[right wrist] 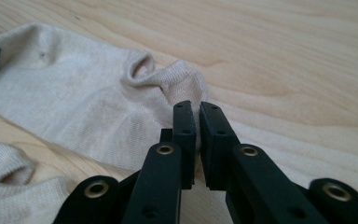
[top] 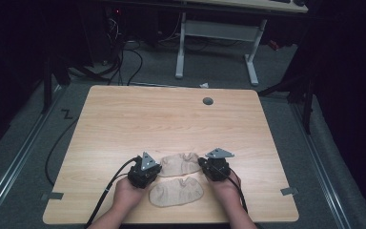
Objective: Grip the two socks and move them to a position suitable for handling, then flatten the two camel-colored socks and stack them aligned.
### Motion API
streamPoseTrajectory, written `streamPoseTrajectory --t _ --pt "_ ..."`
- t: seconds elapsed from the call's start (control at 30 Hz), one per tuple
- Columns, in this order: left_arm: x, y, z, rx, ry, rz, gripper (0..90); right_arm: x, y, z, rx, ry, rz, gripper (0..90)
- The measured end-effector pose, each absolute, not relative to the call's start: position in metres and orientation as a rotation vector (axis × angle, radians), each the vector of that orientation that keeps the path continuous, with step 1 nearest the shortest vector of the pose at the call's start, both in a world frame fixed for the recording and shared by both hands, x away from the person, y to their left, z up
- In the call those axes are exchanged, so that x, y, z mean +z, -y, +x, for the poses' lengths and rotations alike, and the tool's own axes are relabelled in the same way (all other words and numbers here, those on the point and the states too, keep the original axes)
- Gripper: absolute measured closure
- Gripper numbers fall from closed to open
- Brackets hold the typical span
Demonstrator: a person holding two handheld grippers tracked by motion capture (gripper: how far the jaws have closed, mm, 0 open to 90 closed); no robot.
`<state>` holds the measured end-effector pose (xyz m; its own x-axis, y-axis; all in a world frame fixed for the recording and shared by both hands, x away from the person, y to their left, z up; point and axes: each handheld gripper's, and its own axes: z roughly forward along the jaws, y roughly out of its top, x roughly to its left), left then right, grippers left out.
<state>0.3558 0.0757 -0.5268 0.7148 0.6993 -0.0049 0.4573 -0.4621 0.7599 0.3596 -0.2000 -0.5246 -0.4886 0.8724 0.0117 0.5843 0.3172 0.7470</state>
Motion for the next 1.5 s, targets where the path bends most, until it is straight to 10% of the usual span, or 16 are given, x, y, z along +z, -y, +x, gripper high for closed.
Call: streamPoseTrajectory --t 1.5 --pt "-0.480 -0.095 0.302 0.420 -0.758 2.038 86.7 -0.478 0.197 0.297 1.099 -2.105 1.071 85.3"
